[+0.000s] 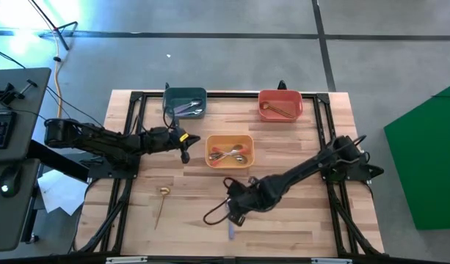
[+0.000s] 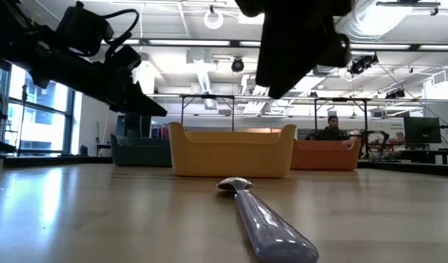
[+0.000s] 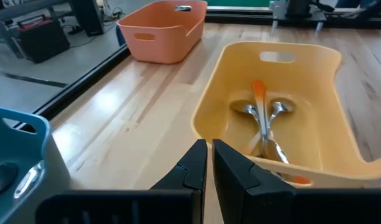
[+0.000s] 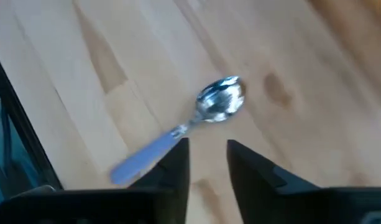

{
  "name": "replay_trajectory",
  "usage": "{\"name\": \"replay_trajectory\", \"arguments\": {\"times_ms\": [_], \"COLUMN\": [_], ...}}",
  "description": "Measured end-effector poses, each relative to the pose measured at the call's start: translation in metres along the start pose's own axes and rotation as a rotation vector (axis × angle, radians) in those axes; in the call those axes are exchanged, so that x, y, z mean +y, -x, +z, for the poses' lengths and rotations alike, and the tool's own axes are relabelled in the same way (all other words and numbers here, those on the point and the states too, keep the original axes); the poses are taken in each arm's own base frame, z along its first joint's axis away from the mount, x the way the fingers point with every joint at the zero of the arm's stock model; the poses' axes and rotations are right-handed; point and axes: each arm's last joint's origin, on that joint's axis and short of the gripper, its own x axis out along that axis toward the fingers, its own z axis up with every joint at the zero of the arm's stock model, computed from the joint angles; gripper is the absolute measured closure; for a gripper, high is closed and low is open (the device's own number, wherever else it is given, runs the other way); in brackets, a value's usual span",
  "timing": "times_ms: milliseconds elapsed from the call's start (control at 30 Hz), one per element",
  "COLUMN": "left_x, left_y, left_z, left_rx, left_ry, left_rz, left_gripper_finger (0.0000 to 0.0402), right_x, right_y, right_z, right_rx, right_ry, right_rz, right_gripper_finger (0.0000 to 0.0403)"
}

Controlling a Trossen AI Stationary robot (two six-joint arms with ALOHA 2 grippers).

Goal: Sort silverware by color (type)
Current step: Put the purple spoon into the blue bin

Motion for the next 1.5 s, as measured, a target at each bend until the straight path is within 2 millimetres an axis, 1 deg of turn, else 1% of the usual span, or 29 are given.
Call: {"name": "replay_trajectory", "arguments": {"times_ms": [167, 300, 433, 600, 667, 733, 833, 900, 1033, 1100, 1167, 1300, 1333, 1433, 1500], "left_x": [-0.006, -0.009, -0.01, -0.01, -0.01, -0.01, -0.01, -0.01, -0.009, -0.009, -0.009, -0.009, -0.009, -0.008, -0.009], "left_y": [0.001, 0.002, 0.002, 0.003, 0.003, 0.003, 0.003, 0.003, 0.004, 0.004, 0.005, 0.006, 0.007, 0.01, 0.011], "left_z": [-0.003, -0.005, -0.006, -0.007, -0.007, -0.007, -0.008, -0.008, -0.011, -0.012, -0.013, -0.016, -0.017, -0.018, -0.018], "left_rx": [0.025, 0.046, 0.054, 0.065, 0.066, 0.069, 0.073, 0.075, 0.085, 0.087, 0.089, 0.079, 0.063, 0.03, -0.002], "left_ry": [-0.012, -0.025, -0.031, -0.033, -0.035, -0.04, -0.042, -0.043, -0.046, -0.045, -0.041, -0.035, -0.03, -0.014, 0.001], "left_rz": [-0.003, 0.02, 0.031, 0.037, 0.038, 0.037, 0.037, 0.037, 0.04, 0.041, 0.042, 0.04, 0.037, 0.033, 0.022], "left_gripper_finger": [0.0385, 0.0385, 0.0385, 0.0385, 0.0385, 0.0385, 0.0385, 0.0385, 0.0385, 0.0385, 0.0385, 0.0385, 0.0385, 0.0385, 0.0385], "right_x": [0.008, 0.008, 0.003, -0.003, -0.007, -0.011, -0.011, -0.013, -0.015, -0.017, -0.018, -0.019, -0.019, -0.018, -0.015], "right_y": [-0.026, -0.045, -0.053, -0.063, -0.071, -0.085, -0.094, -0.096, -0.095, -0.095, -0.095, -0.095, -0.094, -0.091, -0.089], "right_z": [-0.01, -0.012, -0.004, 0.009, 0.01, 0.008, 0.01, 0.012, 0.014, 0.014, 0.014, 0.013, 0.013, 0.015, 0.018], "right_rx": [0.056, 0.114, 0.112, 0.092, 0.142, 0.202, 0.25, 0.261, 0.247, 0.253, 0.257, 0.264, 0.265, 0.227, 0.136], "right_ry": [-0.171, -0.266, -0.301, -0.337, -0.35, -0.377, -0.391, -0.394, -0.33, -0.281, -0.228, -0.1, -0.063, 0.059, 0.154], "right_rz": [0.018, 0.016, 0.025, 0.053, 0.044, 0.032, 0.075, 0.079, 0.074, 0.076, 0.075, 0.08, 0.087, 0.101, 0.096], "right_gripper_finger": [0.0264, 0.0245, 0.0245, 0.0265, 0.0274, 0.0282, 0.0289, 0.029, 0.0293, 0.0305, 0.0326, 0.0388, 0.0394, 0.0391, 0.0397]}}
